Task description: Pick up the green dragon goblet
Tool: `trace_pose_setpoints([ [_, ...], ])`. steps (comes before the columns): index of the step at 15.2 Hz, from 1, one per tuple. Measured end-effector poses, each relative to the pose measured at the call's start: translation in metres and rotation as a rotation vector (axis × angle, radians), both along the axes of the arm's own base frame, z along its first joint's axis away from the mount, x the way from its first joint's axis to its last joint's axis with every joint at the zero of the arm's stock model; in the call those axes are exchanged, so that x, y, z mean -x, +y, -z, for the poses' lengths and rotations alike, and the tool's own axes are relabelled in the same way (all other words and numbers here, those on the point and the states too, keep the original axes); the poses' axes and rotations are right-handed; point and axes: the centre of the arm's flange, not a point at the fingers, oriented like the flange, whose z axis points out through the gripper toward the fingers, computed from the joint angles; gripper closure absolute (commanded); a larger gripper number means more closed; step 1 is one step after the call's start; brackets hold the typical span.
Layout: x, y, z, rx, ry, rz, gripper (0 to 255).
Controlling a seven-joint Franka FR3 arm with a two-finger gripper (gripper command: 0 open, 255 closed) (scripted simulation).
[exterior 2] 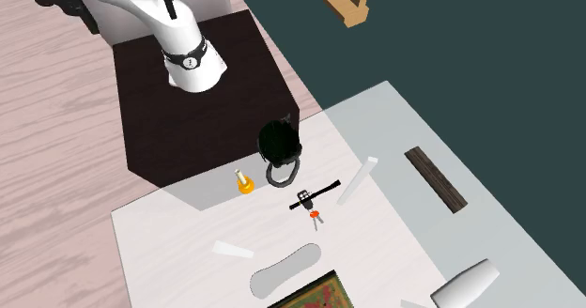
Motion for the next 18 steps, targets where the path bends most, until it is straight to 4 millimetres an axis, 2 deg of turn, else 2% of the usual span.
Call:
trace_pose_setpoints([
  [1, 0.000, 0.000, 0.000, 0.000, 0.000, 0.000, 0],
  [3, -0.002, 0.002, 0.016, -0.010, -0.003, 0.000, 0],
  [11, -0.013, 0.019, 0.111, -0.070, -0.028, -0.004, 0],
  [18, -0.033, 0.040, 0.196, -0.126, -0.052, -0.006, 0],
])
